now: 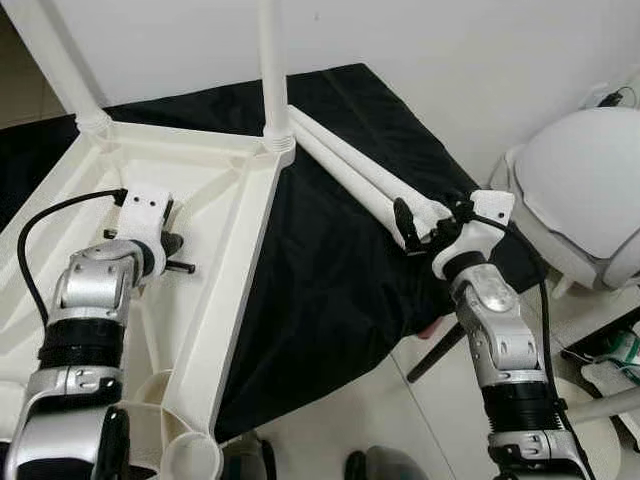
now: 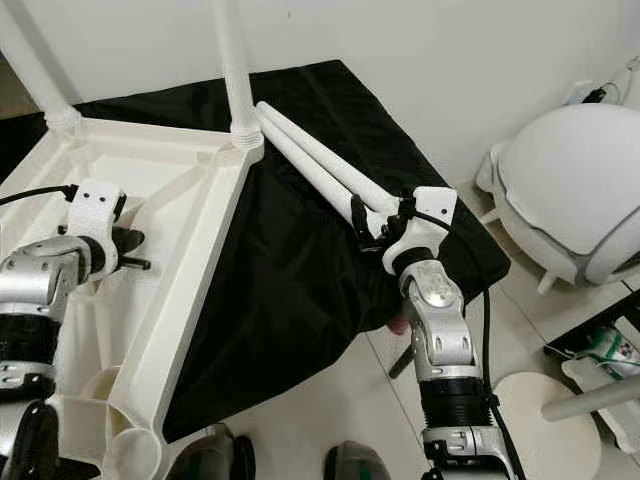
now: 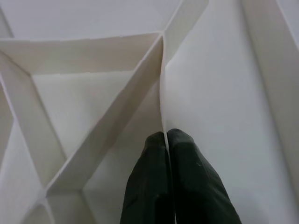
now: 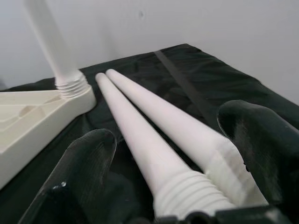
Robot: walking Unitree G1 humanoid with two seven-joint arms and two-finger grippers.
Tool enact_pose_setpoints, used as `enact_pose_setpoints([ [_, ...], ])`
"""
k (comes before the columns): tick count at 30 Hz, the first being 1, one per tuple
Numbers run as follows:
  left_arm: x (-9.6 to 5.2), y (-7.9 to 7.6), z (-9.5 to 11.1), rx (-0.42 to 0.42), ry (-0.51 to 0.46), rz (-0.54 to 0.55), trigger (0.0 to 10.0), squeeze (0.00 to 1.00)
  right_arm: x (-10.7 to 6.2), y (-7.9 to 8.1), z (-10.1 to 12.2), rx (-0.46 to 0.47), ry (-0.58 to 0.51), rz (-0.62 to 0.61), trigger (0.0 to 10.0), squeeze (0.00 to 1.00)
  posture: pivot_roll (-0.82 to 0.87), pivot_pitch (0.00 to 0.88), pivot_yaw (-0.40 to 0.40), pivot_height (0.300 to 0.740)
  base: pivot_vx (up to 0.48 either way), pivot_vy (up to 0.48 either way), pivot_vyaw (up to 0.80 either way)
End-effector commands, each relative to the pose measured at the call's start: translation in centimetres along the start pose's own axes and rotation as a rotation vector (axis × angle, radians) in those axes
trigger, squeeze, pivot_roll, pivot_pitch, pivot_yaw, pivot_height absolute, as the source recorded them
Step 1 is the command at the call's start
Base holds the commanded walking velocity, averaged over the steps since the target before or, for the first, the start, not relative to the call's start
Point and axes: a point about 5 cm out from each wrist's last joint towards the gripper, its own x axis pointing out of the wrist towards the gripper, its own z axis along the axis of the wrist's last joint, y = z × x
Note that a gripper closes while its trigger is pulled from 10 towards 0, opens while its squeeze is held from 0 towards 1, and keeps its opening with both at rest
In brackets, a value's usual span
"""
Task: Building children table
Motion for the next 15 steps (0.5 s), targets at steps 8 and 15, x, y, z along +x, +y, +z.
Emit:
enact_pose_setpoints([
  [8,0.7,0.9,0.7,-0.128,-0.035,0.334,0.0,0.00,-0.2,0.2,-0.2,0.021,0.008,-0.012,10.0,0.00,-0.09,0.036,0.054,0.740,0.000,0.000,0.00],
  [15,1.1,1.5,1.2,-0.224,-0.065,0.427,0.0,0.00,-0.1,0.2,-0.1,0.031,0.000,-0.019,10.0,0.00,-0.09,0.029,0.061,0.740,0.000,0.000,0.00],
])
